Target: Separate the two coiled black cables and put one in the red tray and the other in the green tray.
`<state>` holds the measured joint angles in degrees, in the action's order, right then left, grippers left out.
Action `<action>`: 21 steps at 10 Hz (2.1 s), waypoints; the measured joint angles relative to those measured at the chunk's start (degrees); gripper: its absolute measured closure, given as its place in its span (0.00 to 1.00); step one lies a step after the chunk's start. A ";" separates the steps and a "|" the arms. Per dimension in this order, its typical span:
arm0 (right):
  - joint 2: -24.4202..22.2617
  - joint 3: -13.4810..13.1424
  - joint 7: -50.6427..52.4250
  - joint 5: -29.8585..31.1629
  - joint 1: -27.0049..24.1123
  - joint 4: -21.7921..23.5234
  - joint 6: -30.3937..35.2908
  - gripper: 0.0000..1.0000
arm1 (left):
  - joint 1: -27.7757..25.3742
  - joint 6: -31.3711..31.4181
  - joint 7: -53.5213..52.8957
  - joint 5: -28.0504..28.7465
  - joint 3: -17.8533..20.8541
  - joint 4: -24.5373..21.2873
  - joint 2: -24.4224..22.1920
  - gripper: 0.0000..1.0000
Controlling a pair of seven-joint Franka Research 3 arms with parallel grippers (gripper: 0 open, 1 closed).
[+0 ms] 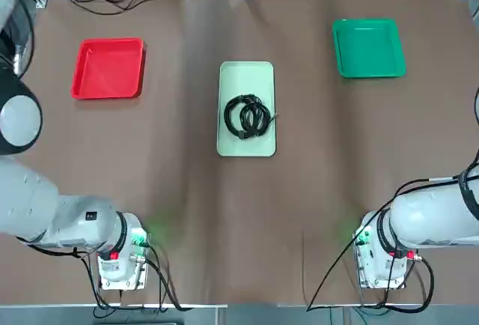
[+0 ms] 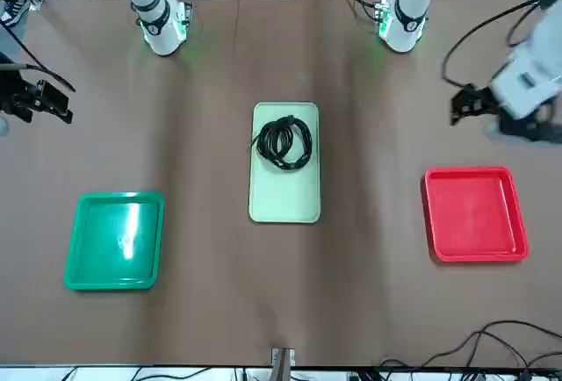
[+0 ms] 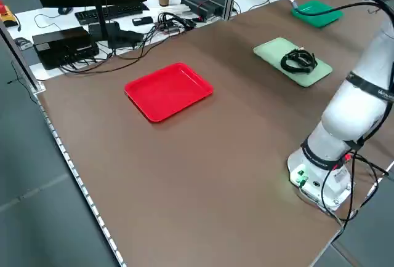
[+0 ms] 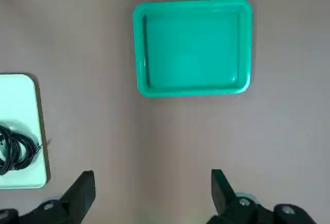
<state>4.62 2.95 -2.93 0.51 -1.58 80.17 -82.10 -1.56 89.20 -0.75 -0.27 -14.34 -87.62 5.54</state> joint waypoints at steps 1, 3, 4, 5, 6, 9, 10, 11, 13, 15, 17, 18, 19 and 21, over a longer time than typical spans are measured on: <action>0.02 0.06 0.00 -0.03 0.02 0.04 0.15 0.01 | 0.14 0.73 0.09 0.07 -4.06 -0.13 2.44 0.00; 0.06 0.31 0.01 -0.07 0.10 0.16 0.64 0.01 | 0.50 3.80 -0.01 1.12 -11.14 -0.45 9.21 0.00; 0.14 0.49 0.07 -0.16 0.65 0.54 1.23 0.01 | 1.03 6.58 -0.07 3.11 -14.18 -0.57 12.89 0.01; 0.42 0.57 0.06 -0.17 2.21 1.10 2.49 0.01 | 2.21 10.54 -0.07 5.86 -16.47 -0.70 16.65 0.02; 0.85 0.66 0.02 -0.53 3.91 1.80 3.38 0.01 | 3.61 15.46 -0.08 9.00 -18.21 -0.81 20.56 0.04; 4.21 0.41 0.02 -8.94 4.16 2.38 3.75 0.01 | 9.49 26.36 -0.07 15.20 -19.75 -0.81 30.99 0.12; 5.76 0.20 0.11 -11.66 3.34 2.44 3.76 0.01 | 10.91 27.94 0.05 15.87 -19.75 -0.78 33.06 0.14; 7.34 0.15 0.24 -13.62 2.90 2.50 3.77 0.01 | 11.91 28.81 0.31 16.22 -19.74 -0.88 34.71 0.16; 10.34 0.22 0.83 -18.83 2.91 2.70 3.92 0.01 | 12.60 31.92 0.36 16.69 -19.71 -1.87 37.24 0.20; 12.72 0.24 3.47 -24.32 2.92 3.82 4.20 0.01 | 14.14 36.53 1.23 20.30 -18.65 -3.11 39.90 0.23; 14.50 0.27 4.36 -30.07 2.95 5.15 4.18 0.01 | 16.22 37.31 2.51 21.33 -17.55 -3.17 42.05 0.30; 15.70 0.30 4.71 -33.01 3.00 5.34 4.16 0.01 | 17.29 37.48 3.04 21.46 -16.85 -3.16 42.39 0.33; 17.12 0.34 5.65 -35.06 3.12 5.38 4.11 0.01 | 18.00 37.49 3.18 21.47 -16.46 -3.15 42.39 0.32; 19.25 0.42 8.89 -37.05 3.49 5.45 4.02 0.01 | 18.18 37.48 3.20 21.47 -16.31 -3.34 42.39 0.31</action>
<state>23.87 3.37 5.96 -36.53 1.91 85.62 -78.08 16.62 126.68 2.46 21.19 -30.65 -90.96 47.93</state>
